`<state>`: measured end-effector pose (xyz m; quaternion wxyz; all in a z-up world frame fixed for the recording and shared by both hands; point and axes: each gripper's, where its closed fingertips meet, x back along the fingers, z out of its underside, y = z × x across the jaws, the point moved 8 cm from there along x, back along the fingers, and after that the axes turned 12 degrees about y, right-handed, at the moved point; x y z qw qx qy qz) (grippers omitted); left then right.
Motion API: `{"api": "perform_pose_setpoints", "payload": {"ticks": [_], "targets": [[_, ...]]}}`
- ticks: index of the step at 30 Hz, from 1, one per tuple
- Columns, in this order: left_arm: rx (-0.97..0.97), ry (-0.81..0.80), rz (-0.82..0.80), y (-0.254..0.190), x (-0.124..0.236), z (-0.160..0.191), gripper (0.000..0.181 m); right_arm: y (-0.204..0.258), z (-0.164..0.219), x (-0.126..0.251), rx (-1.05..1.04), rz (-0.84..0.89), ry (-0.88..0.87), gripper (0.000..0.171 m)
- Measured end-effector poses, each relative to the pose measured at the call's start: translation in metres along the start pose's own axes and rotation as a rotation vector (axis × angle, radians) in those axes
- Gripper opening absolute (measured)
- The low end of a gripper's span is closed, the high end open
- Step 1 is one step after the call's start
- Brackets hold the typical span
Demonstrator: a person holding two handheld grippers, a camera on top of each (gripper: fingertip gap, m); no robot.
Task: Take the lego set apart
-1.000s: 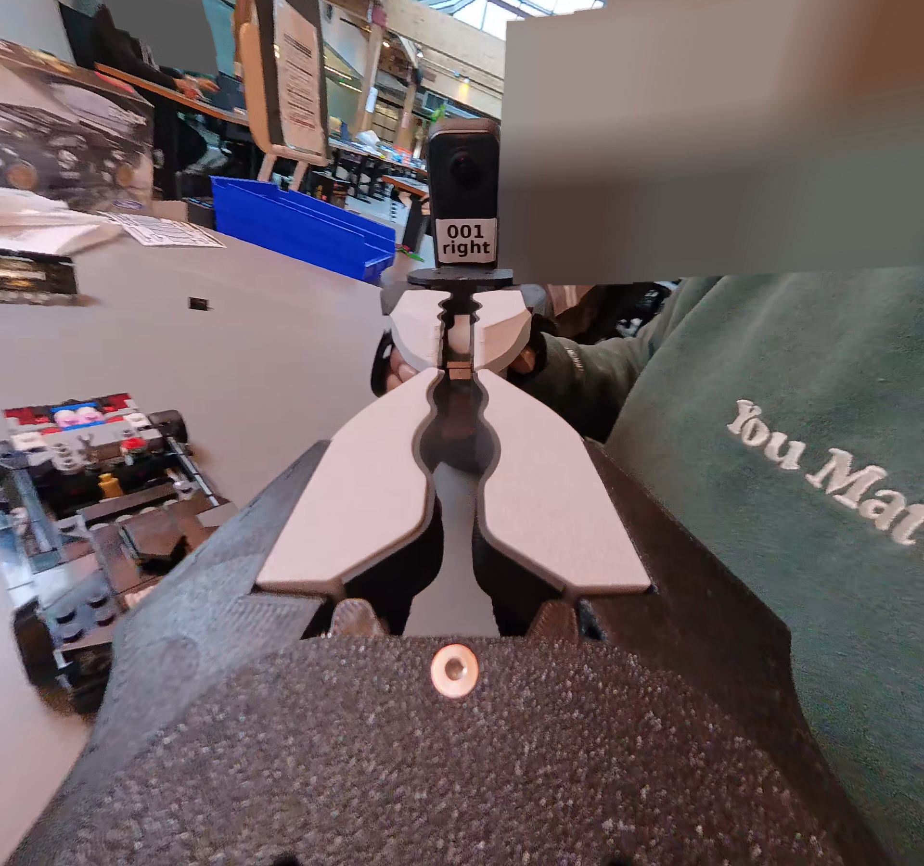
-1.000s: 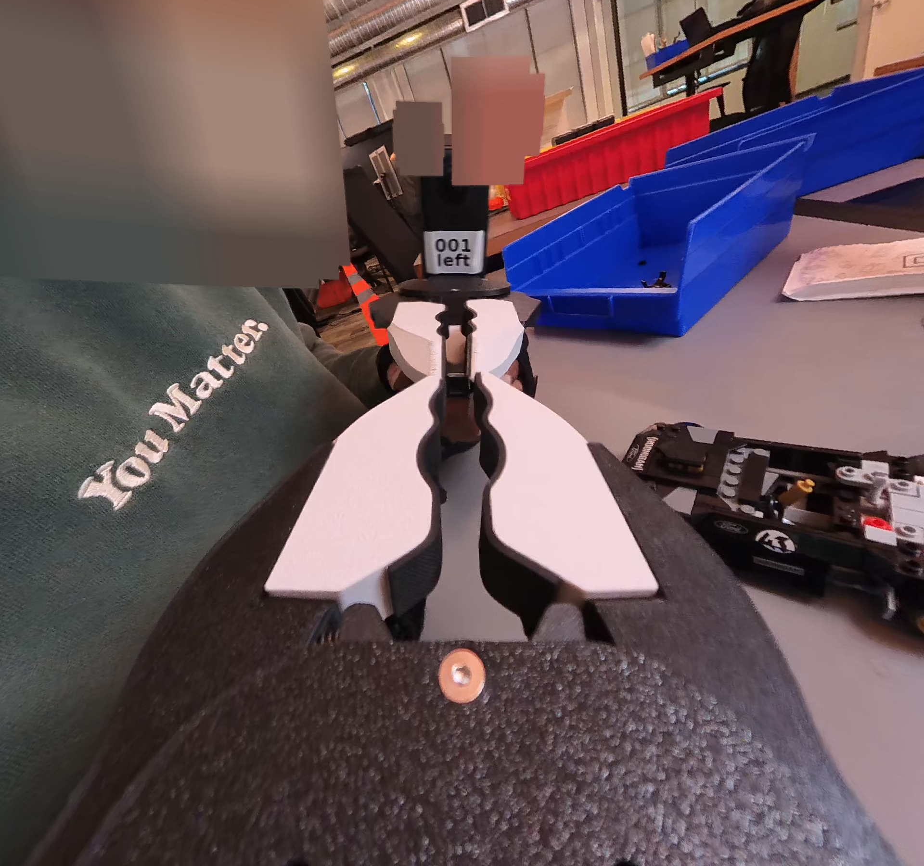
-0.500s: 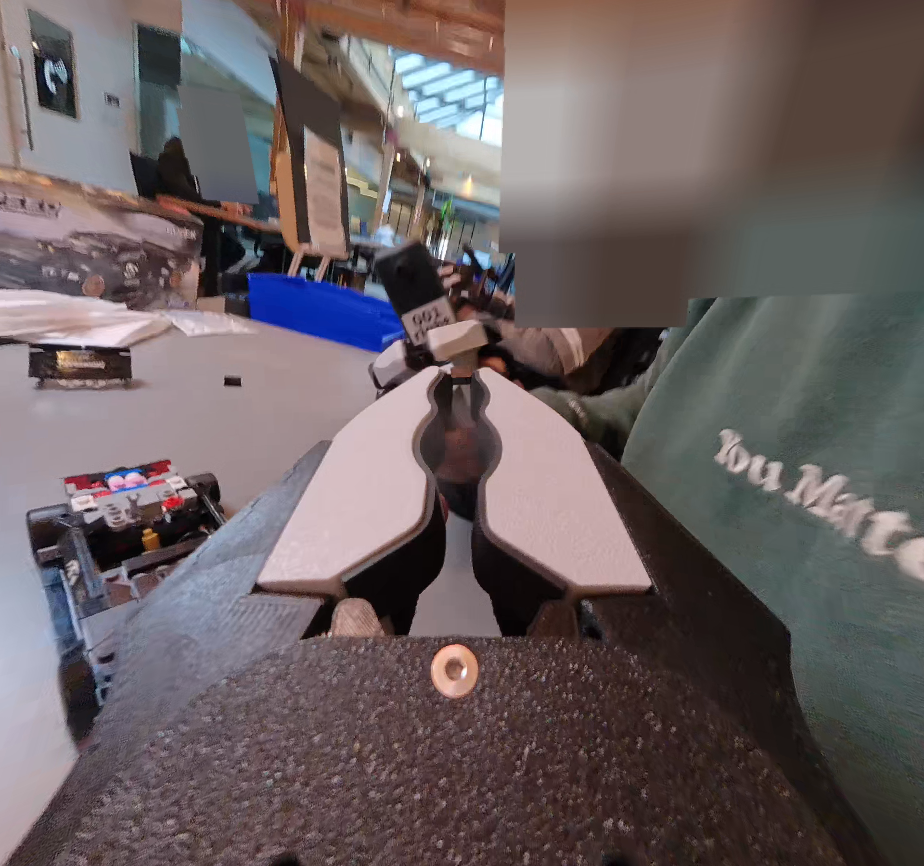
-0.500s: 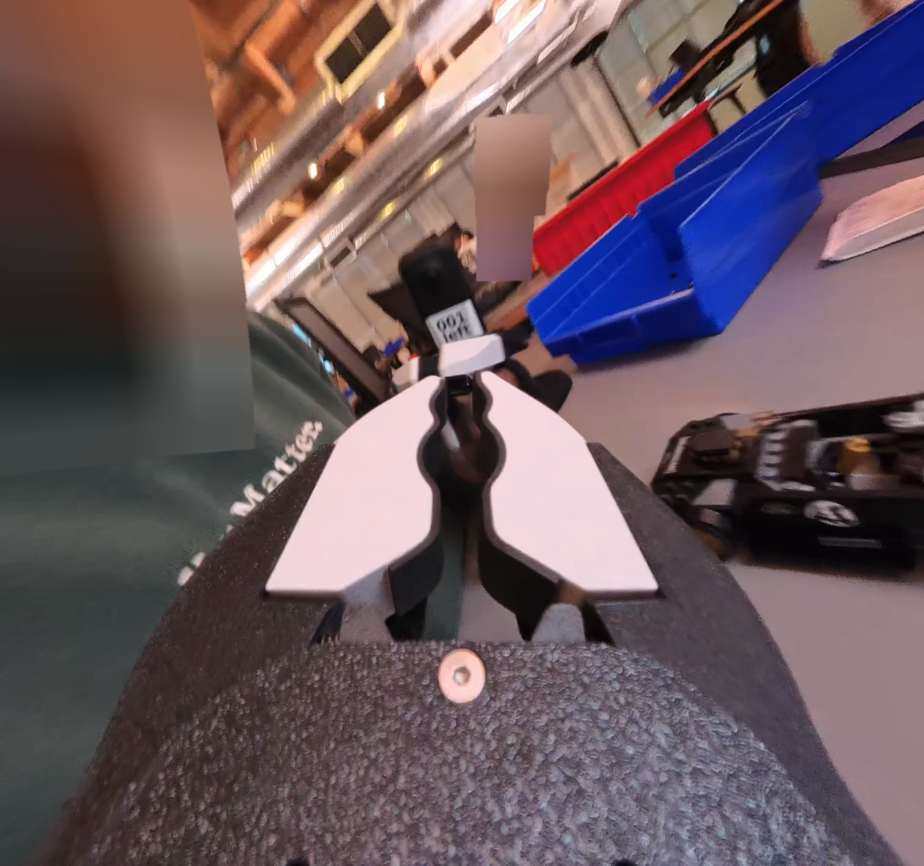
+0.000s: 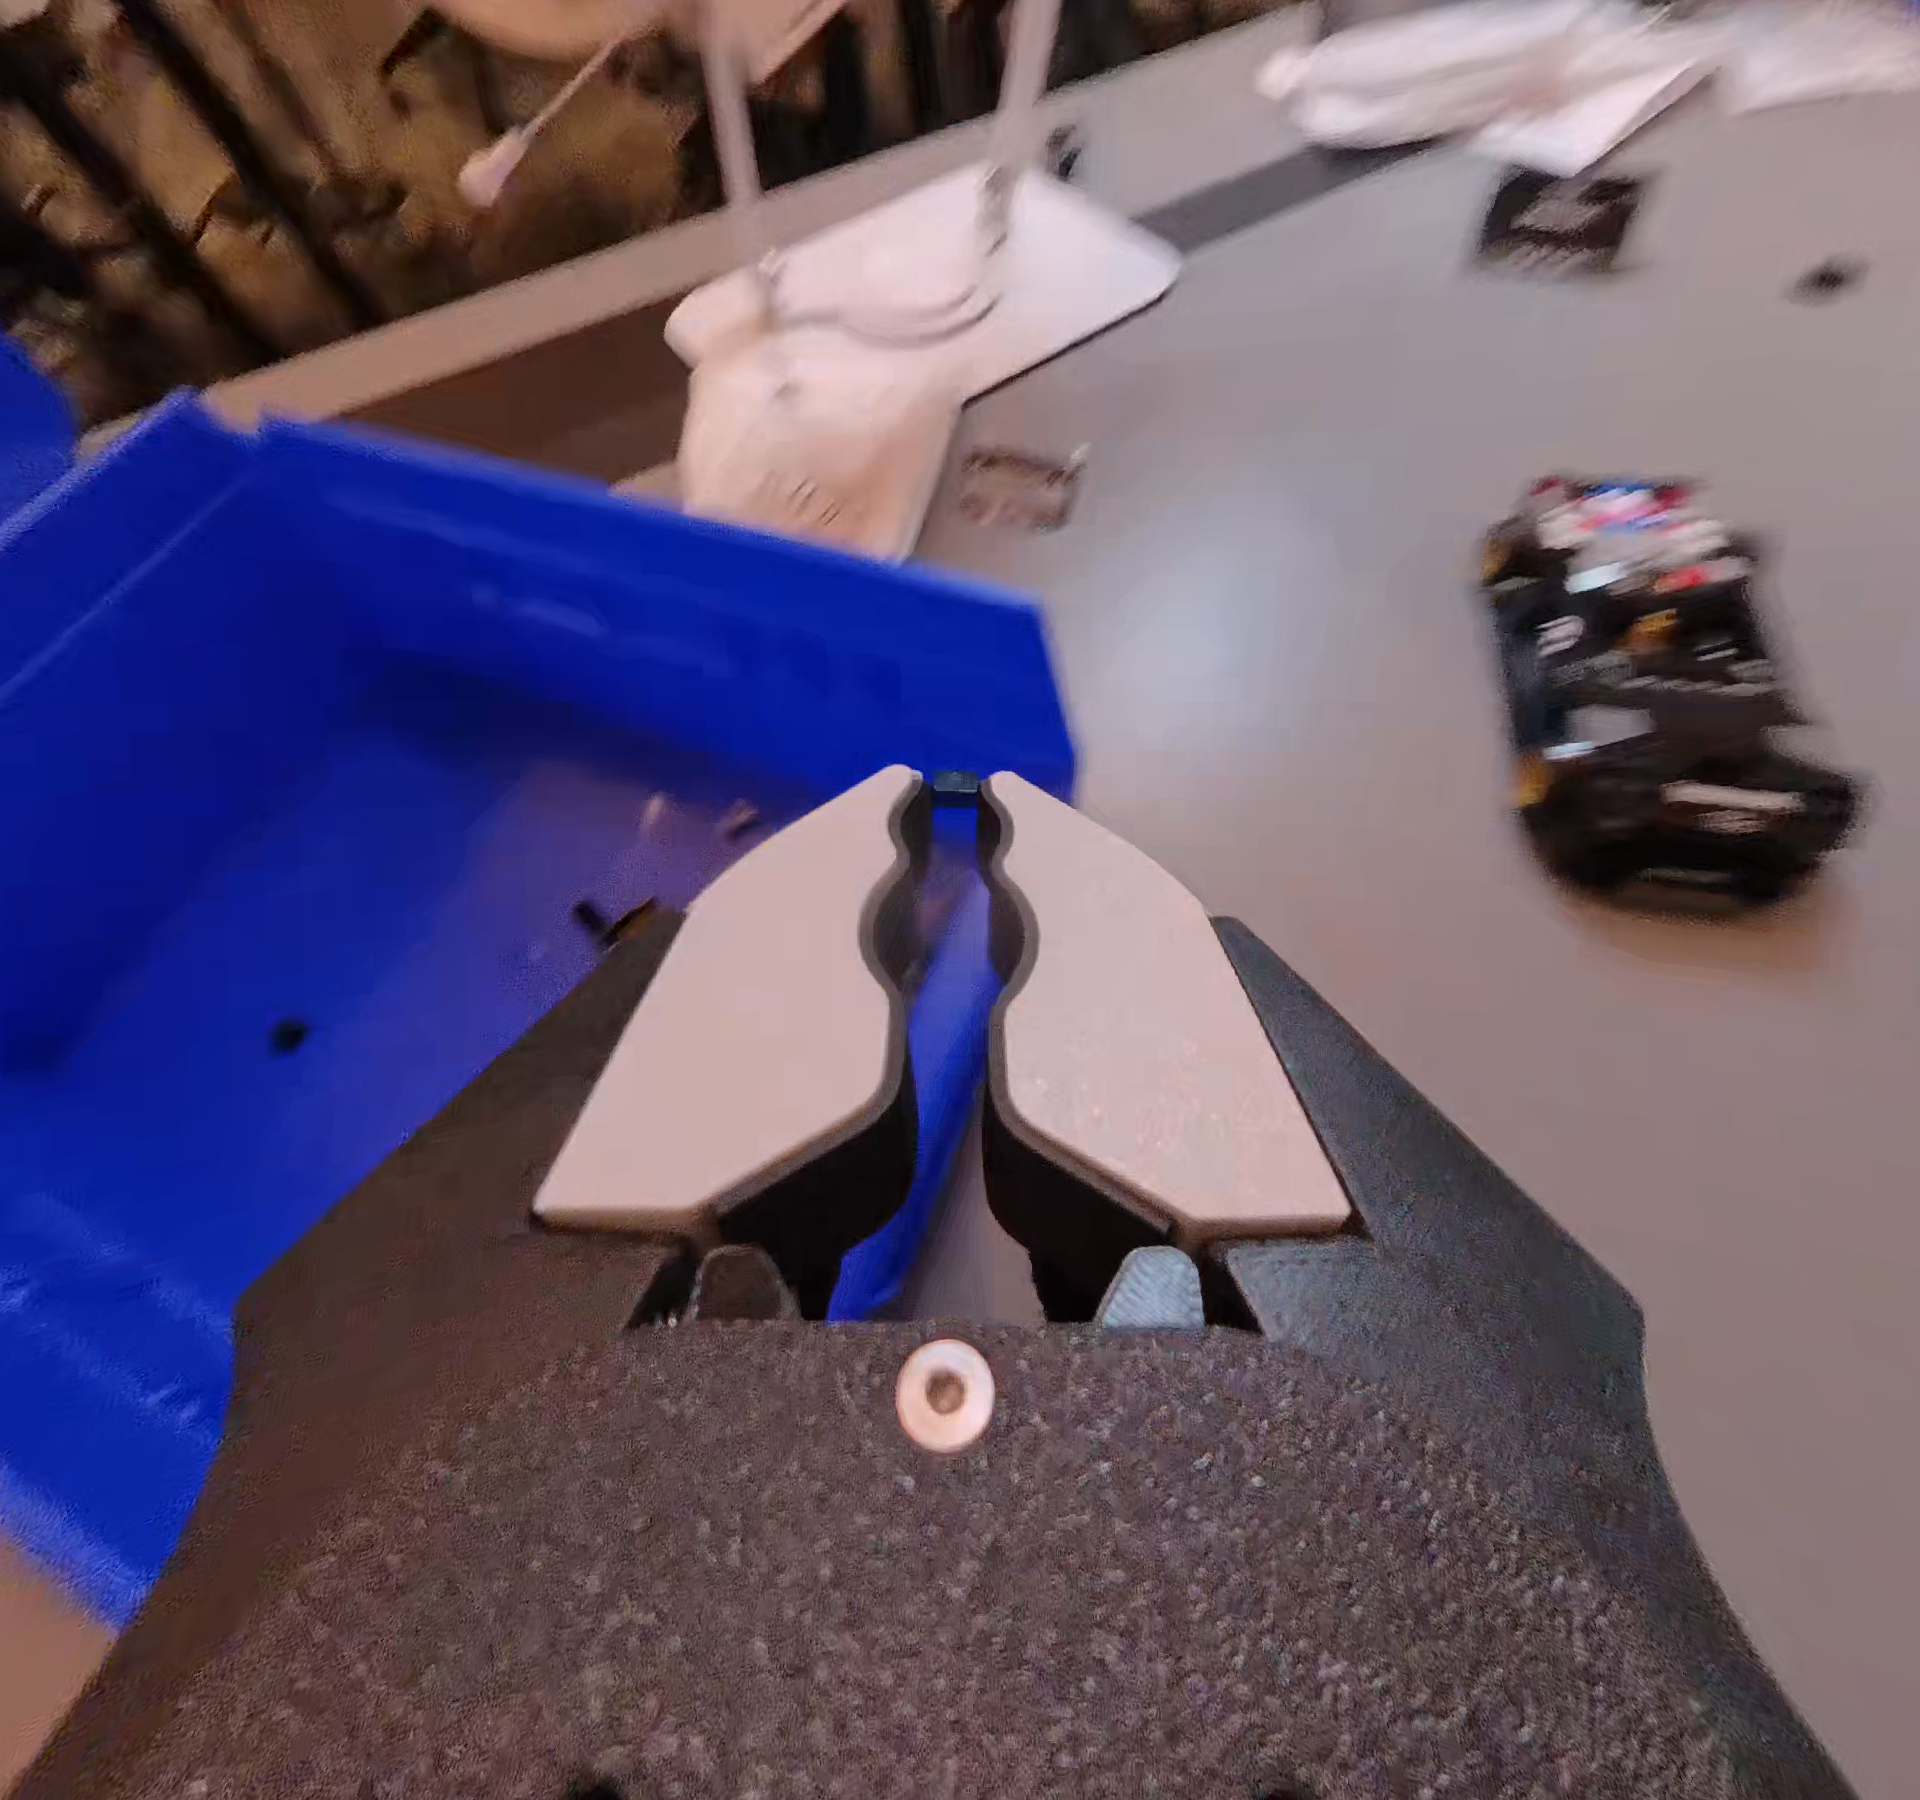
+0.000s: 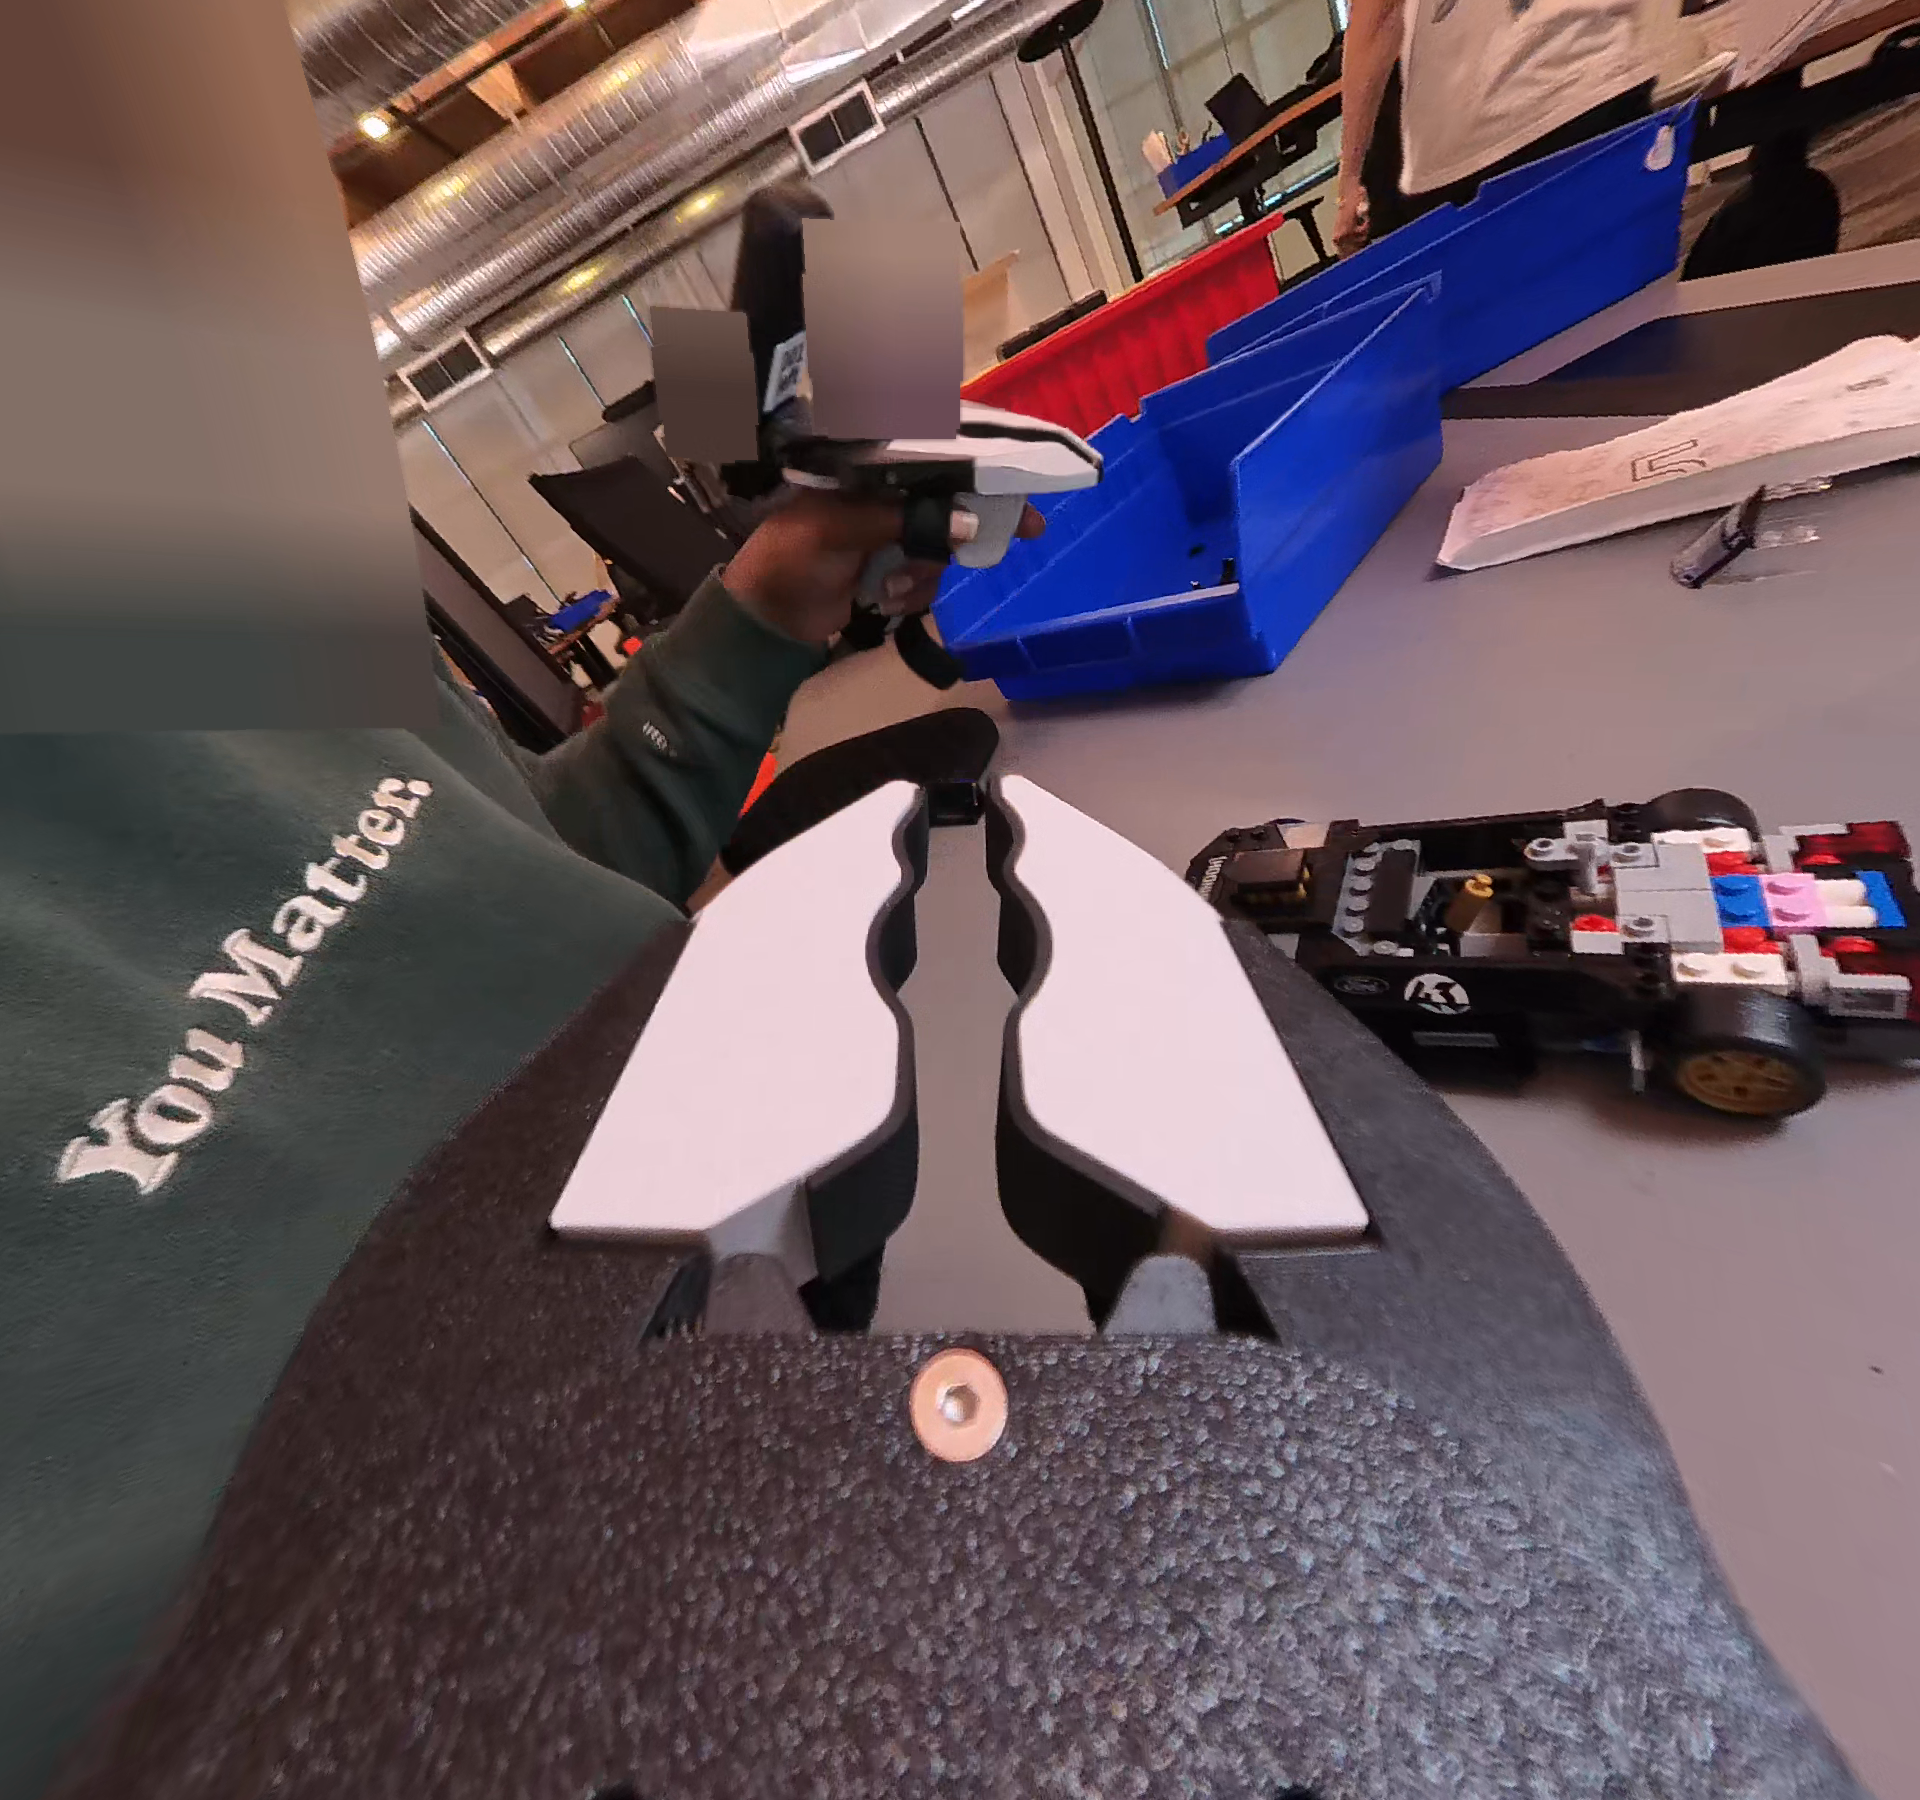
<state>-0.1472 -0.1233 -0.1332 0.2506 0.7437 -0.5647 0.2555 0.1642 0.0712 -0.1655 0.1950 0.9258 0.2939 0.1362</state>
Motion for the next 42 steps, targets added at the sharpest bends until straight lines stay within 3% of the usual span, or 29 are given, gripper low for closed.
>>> {"api": "perform_pose_setpoints", "payload": {"ticks": [4,8,10,14,16,18,20,23,26,33,36,38,42], "targets": [[0.049,0.127,-0.045,0.02,-0.024,0.017,0.008,-0.001,0.003,-0.002,0.015,0.055,0.015,0.011],[0.073,0.213,-0.066,0.024,-0.039,0.029,0.053,-0.006,0.004,-0.002,-0.013,0.072,0.02,0.011],[0.08,0.202,-0.068,0.024,-0.04,0.03,0.063,-0.008,0.004,-0.003,-0.037,0.074,0.018,0.011],[0.071,0.191,-0.023,0.02,-0.039,0.033,0.064,-0.011,0.005,-0.004,-0.05,0.076,0.032,0.011],[0.064,0.202,0.045,0.016,-0.039,0.034,0.054,-0.01,0.006,-0.006,-0.046,0.082,0.043,0.011],[0.041,0.205,0.056,0.013,-0.039,0.034,0.062,-0.01,0.006,-0.006,-0.042,0.088,0.05,0.011],[-0.005,0.15,0.068,0.004,-0.036,0.029,0.059,-0.01,0.006,-0.007,-0.04,0.095,0.048,0.011],[-0.096,-0.029,0.242,-0.03,-0.026,0.014,0.038,-0.01,0.006,-0.007,-0.025,0.116,0.045,0.011],[-0.171,-0.071,0.422,-0.074,-0.029,0.01,0.035,-0.008,0.006,-0.009,0.016,0.135,0.052,0.011],[0.034,-0.105,1.087,-0.187,-0.045,0.003,0.032,0.007,0.011,-0.017,0.314,0.264,0.126,0.011],[0.21,-0.032,1.265,-0.2,-0.055,0.0,0.033,0.014,0.015,-0.021,0.425,0.285,0.151,0.011],[0.329,0.009,1.407,-0.202,-0.057,0.0,0.023,0.017,0.016,-0.022,0.46,0.291,0.155,0.011],[0.444,0.087,1.475,-0.205,-0.062,0.006,0.013,0.02,0.017,-0.023,0.517,0.3,0.17,0.011]]}}
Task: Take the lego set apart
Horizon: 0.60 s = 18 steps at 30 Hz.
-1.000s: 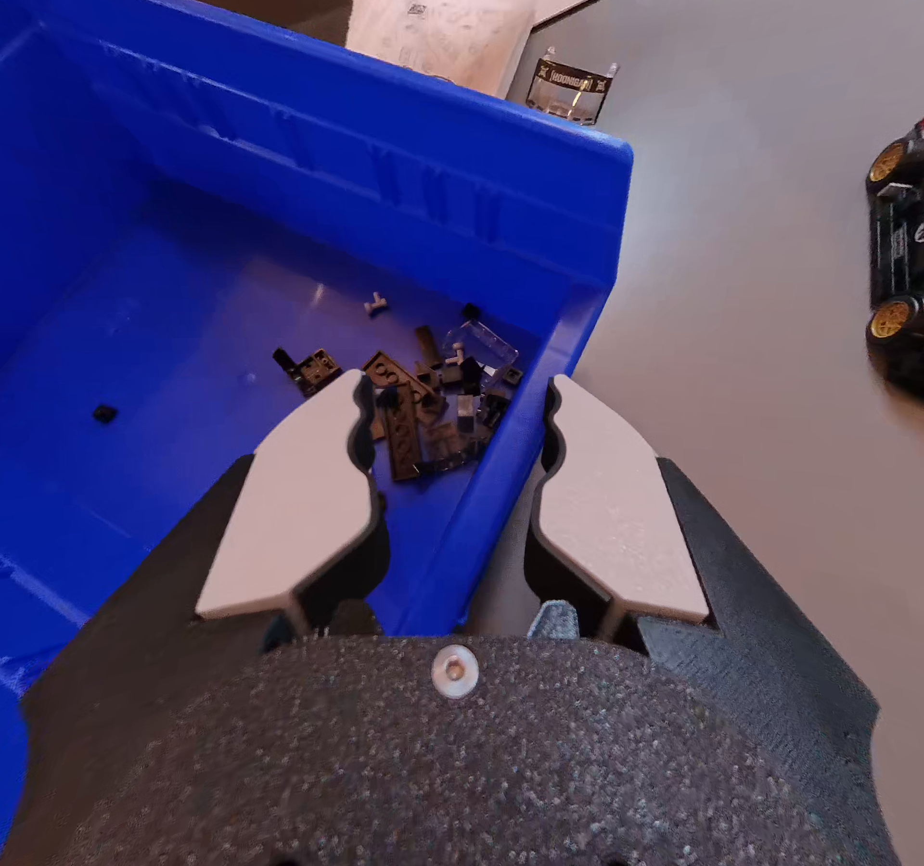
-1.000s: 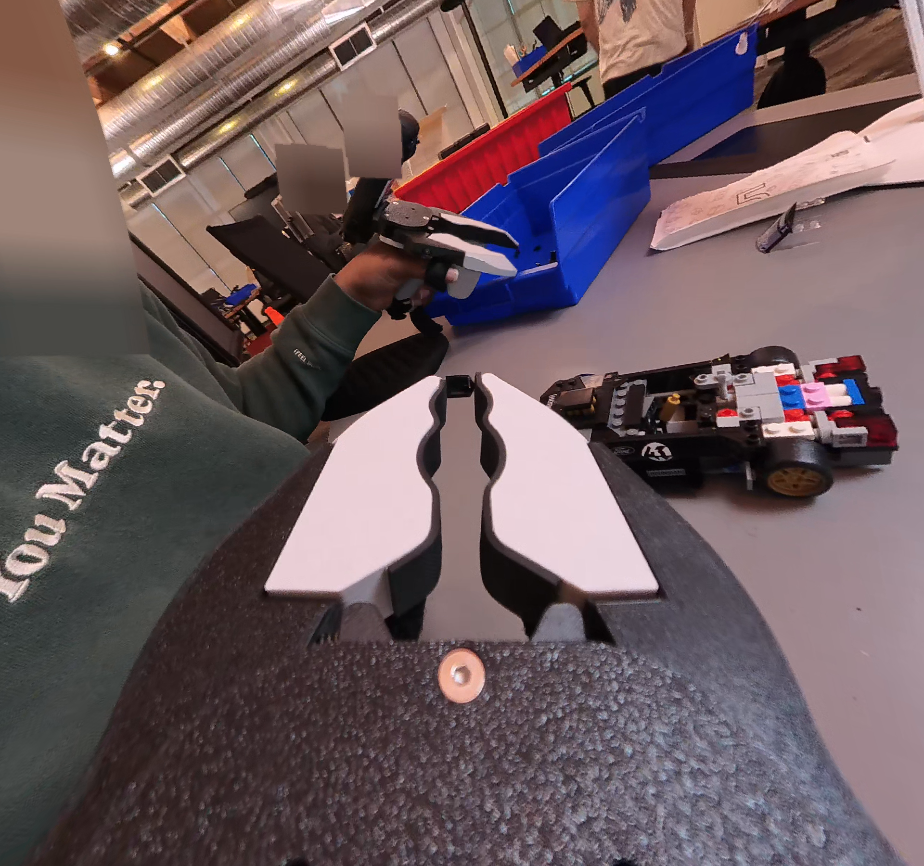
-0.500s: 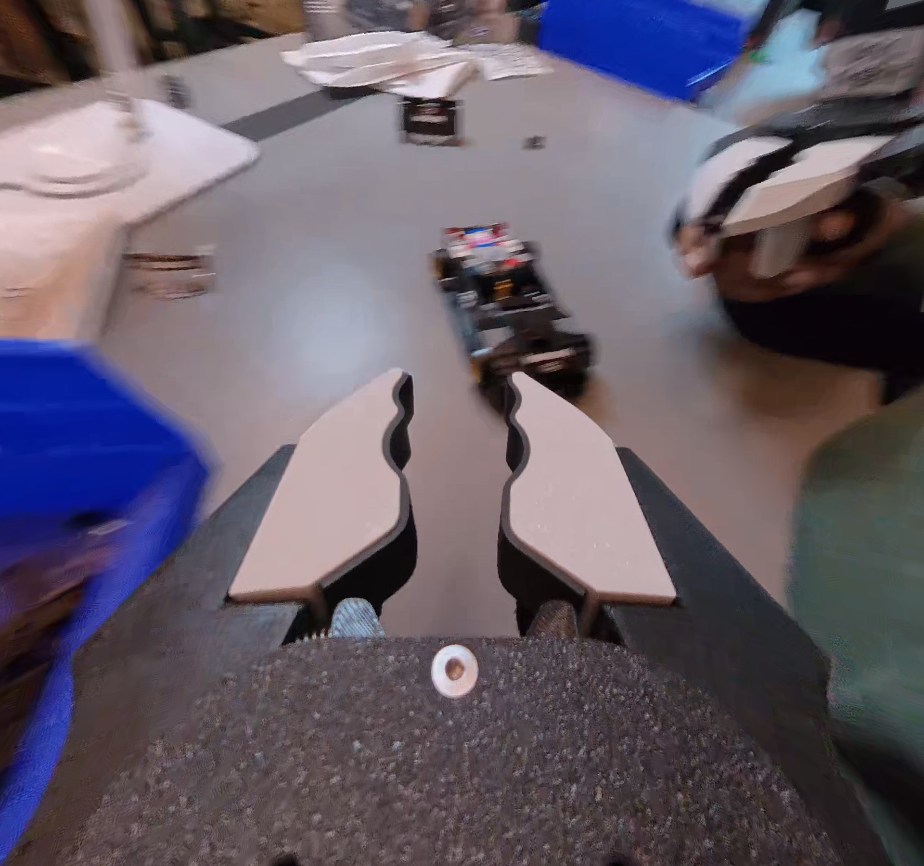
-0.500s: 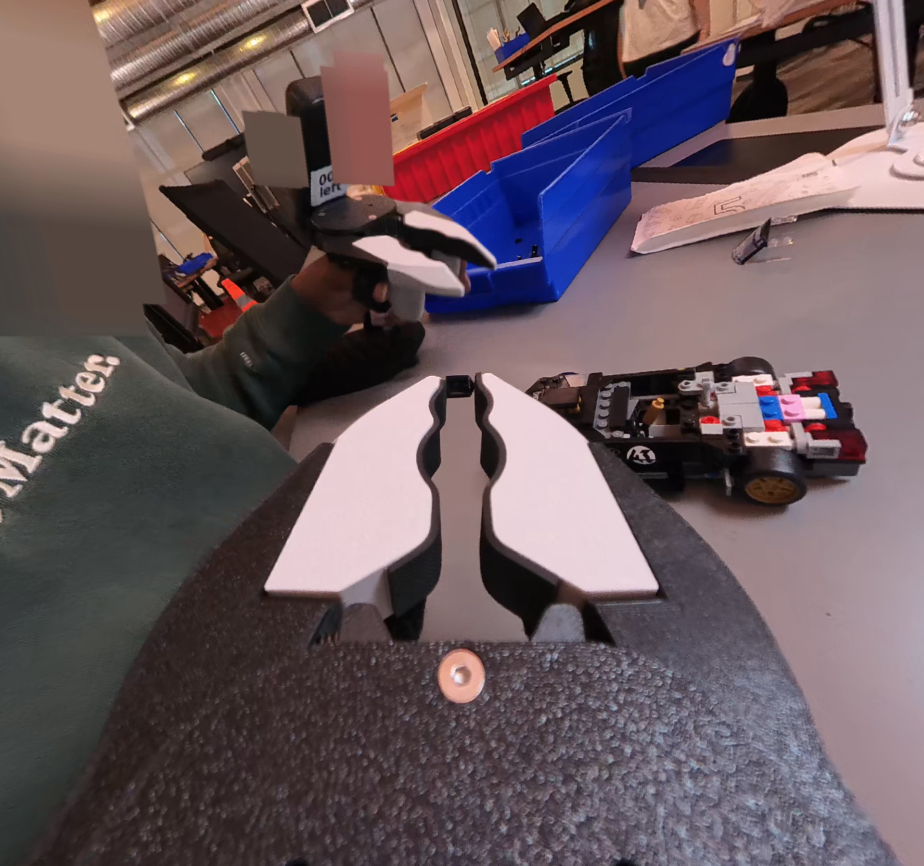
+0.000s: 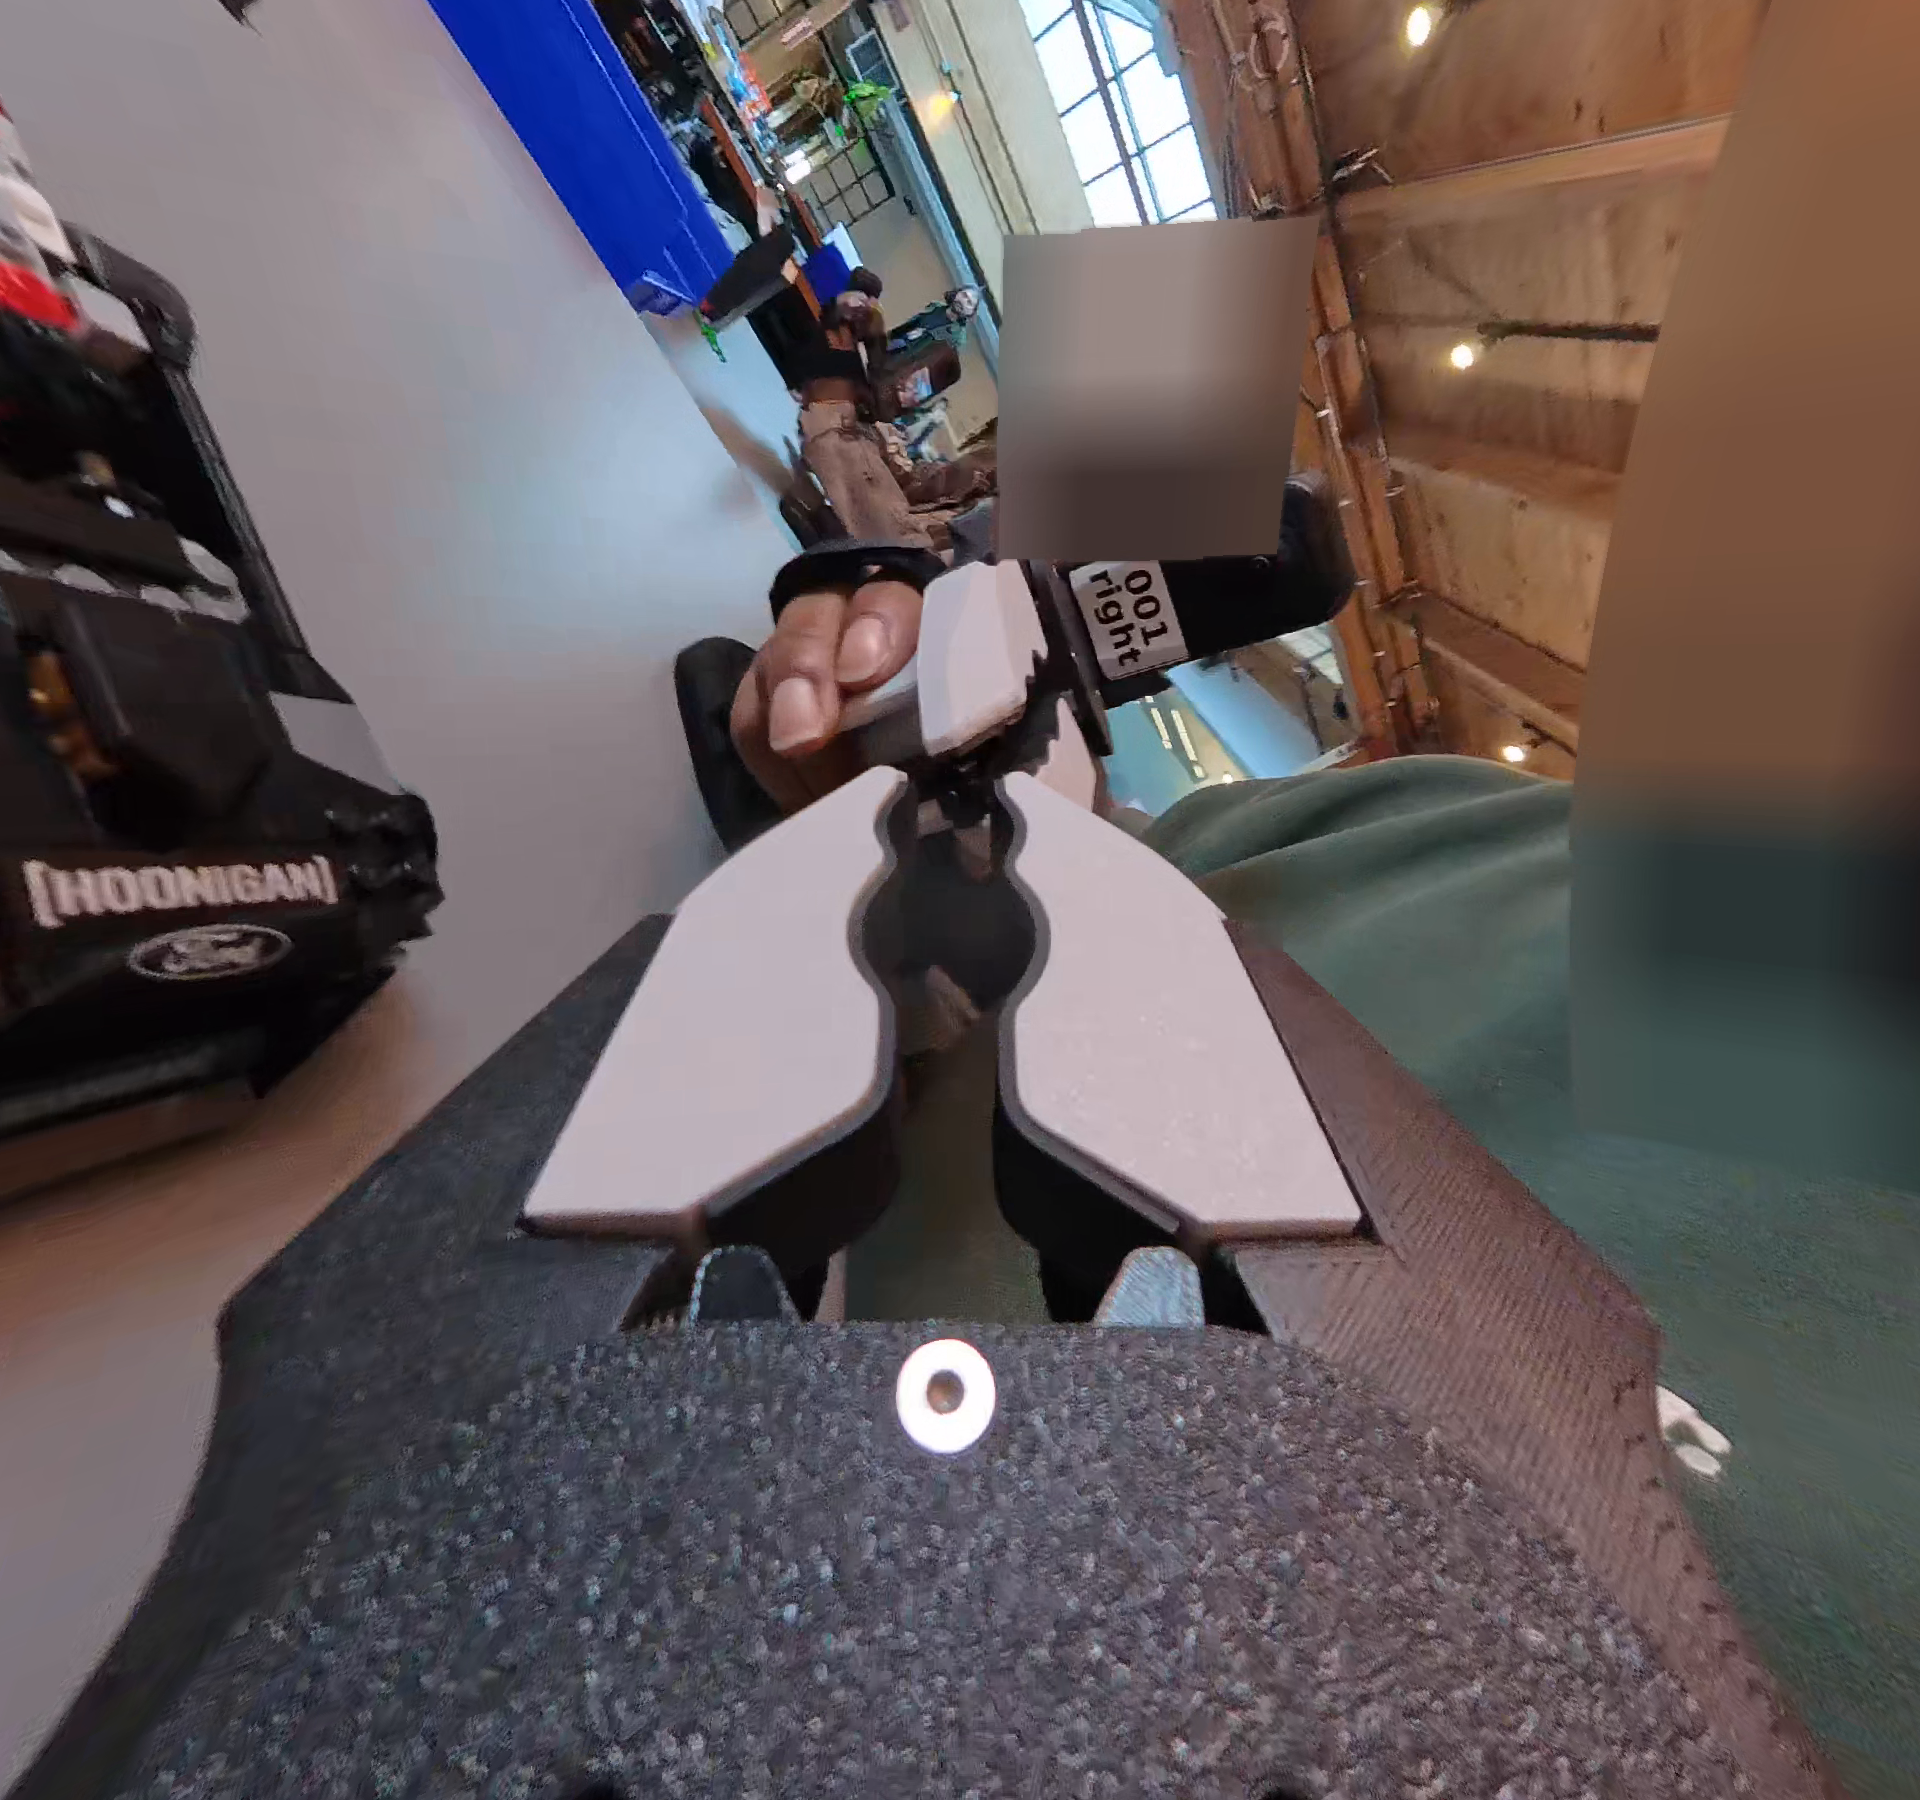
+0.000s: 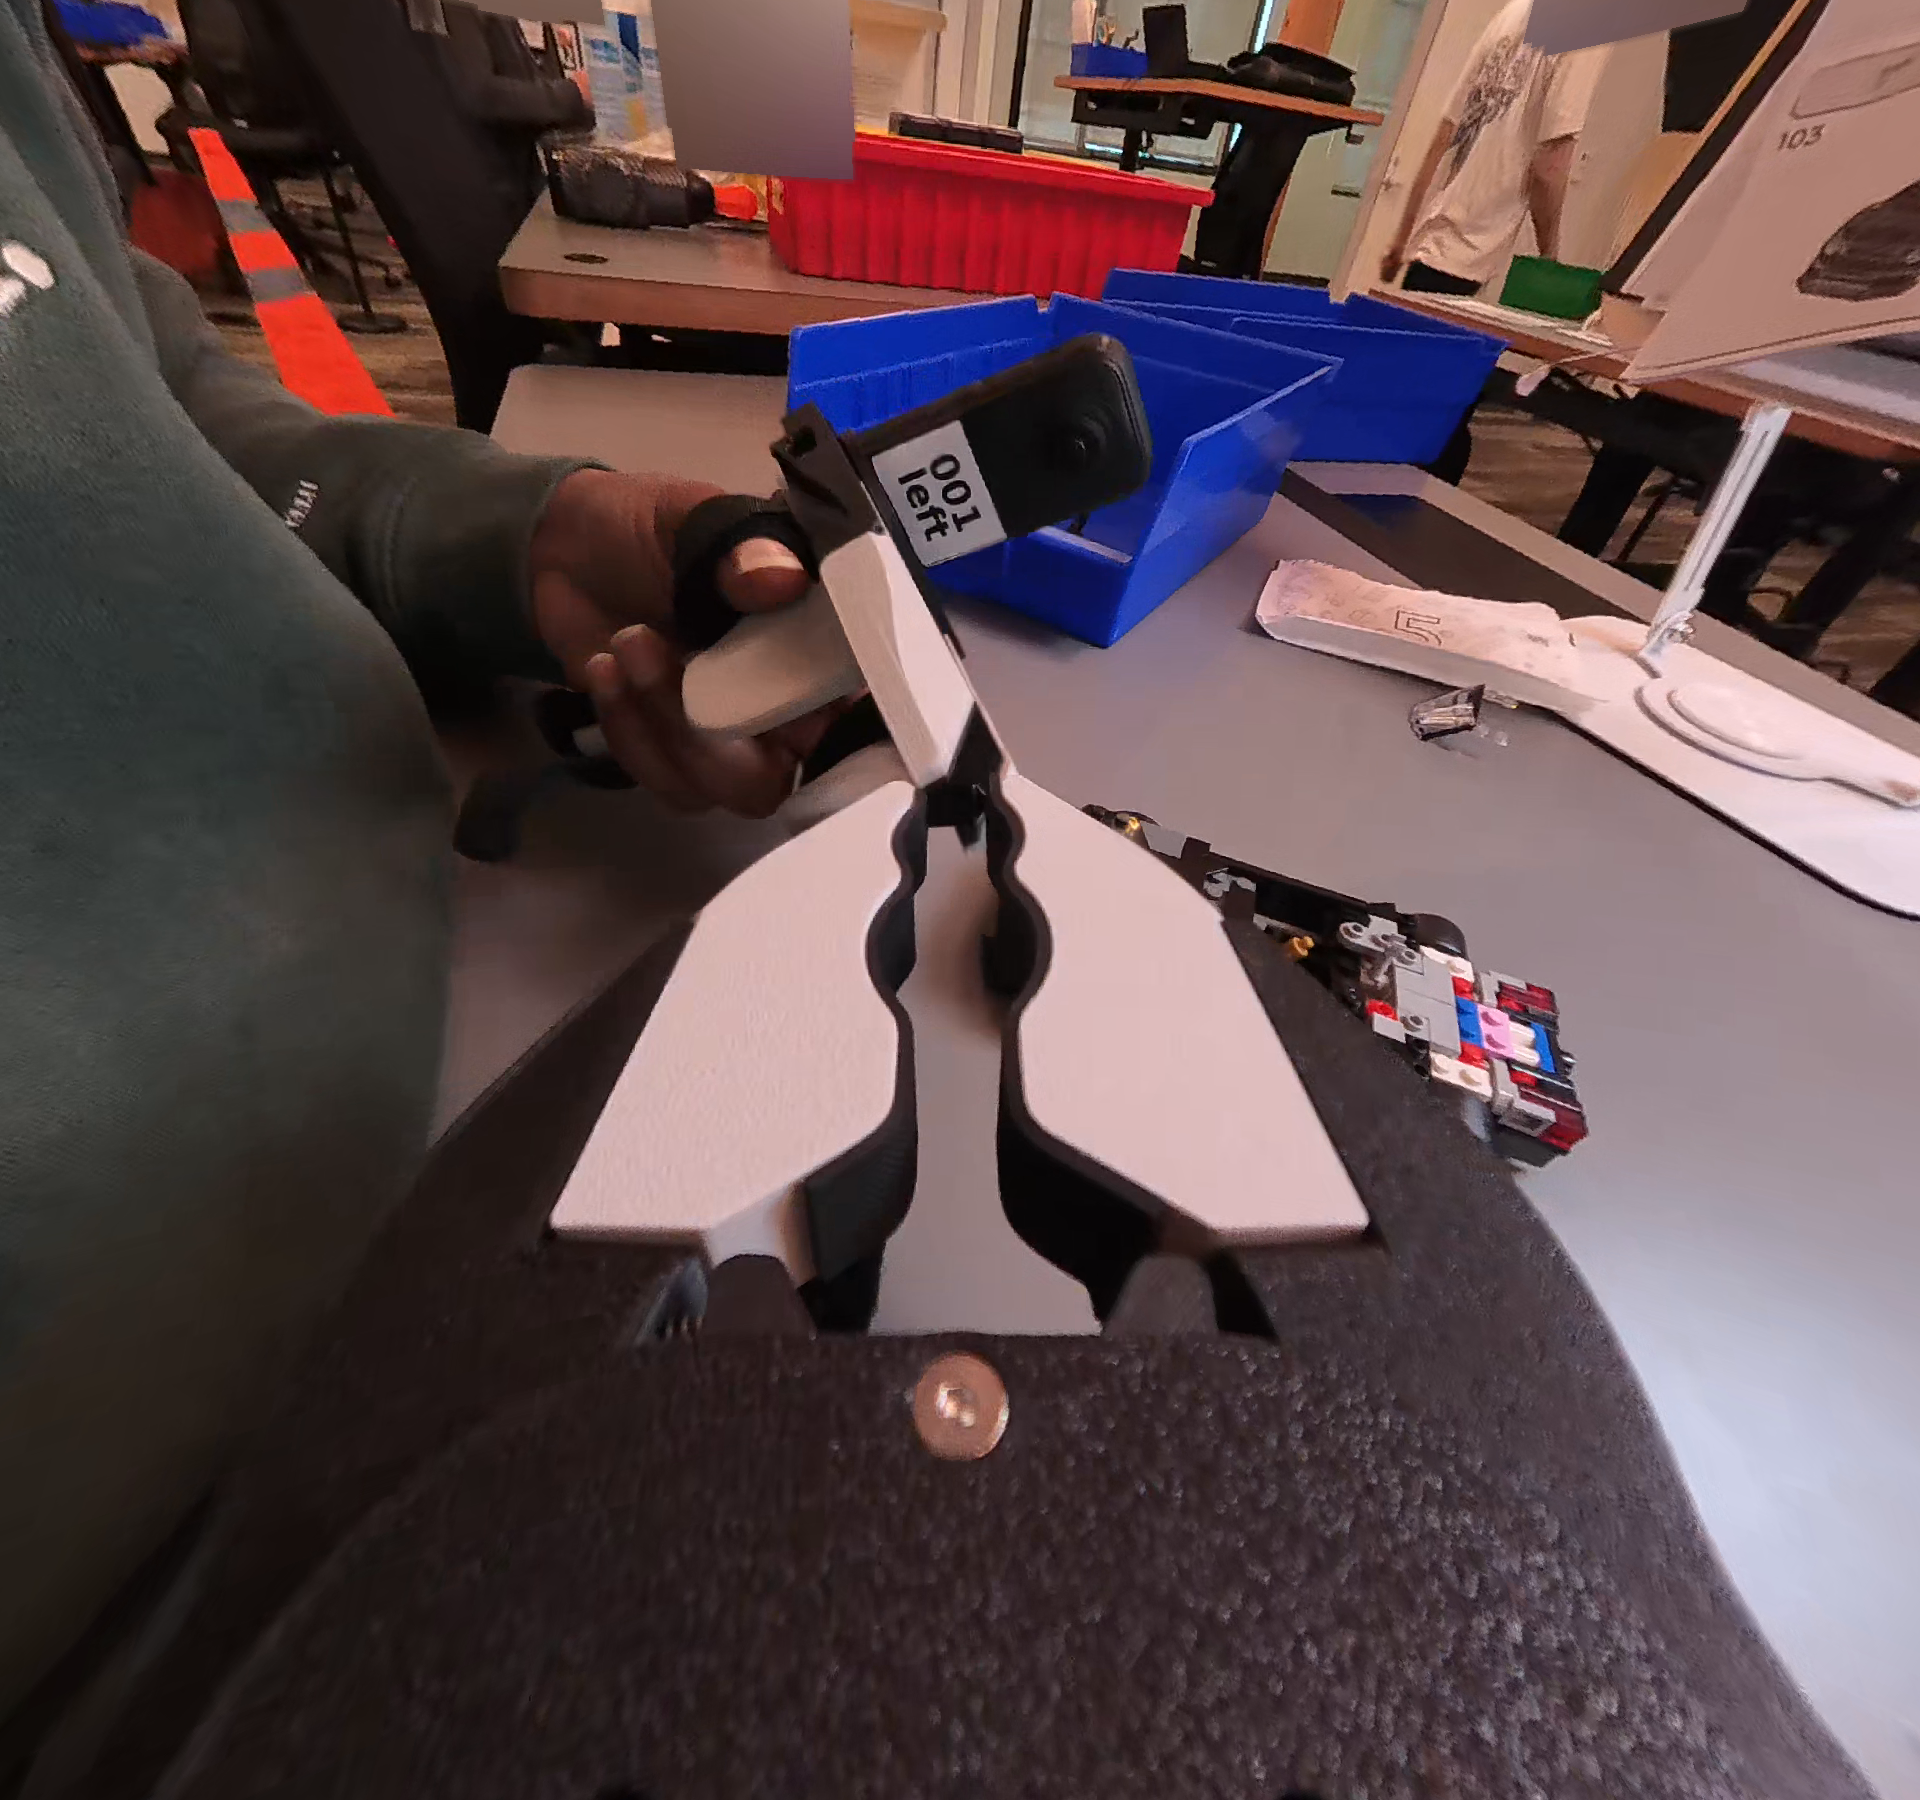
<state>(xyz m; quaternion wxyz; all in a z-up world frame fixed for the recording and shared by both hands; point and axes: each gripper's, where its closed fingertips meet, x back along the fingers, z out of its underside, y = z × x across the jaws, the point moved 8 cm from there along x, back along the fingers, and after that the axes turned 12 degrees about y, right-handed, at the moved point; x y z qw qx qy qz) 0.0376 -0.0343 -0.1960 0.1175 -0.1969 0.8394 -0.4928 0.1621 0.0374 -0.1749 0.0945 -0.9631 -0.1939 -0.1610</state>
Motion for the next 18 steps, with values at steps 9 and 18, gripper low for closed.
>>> {"api": "perform_pose_setpoints", "payload": {"ticks": [9,18], "targets": [[-0.234,-0.116,-0.276,-0.021,0.048,-0.026,0.009,-0.009,-0.003,0.006,-0.038,0.12,-0.024,0.03],[-0.261,-0.048,-1.444,-0.014,0.23,-0.058,0.01,-0.051,0.007,0.025,-0.211,0.335,-0.001,0.039]]}}
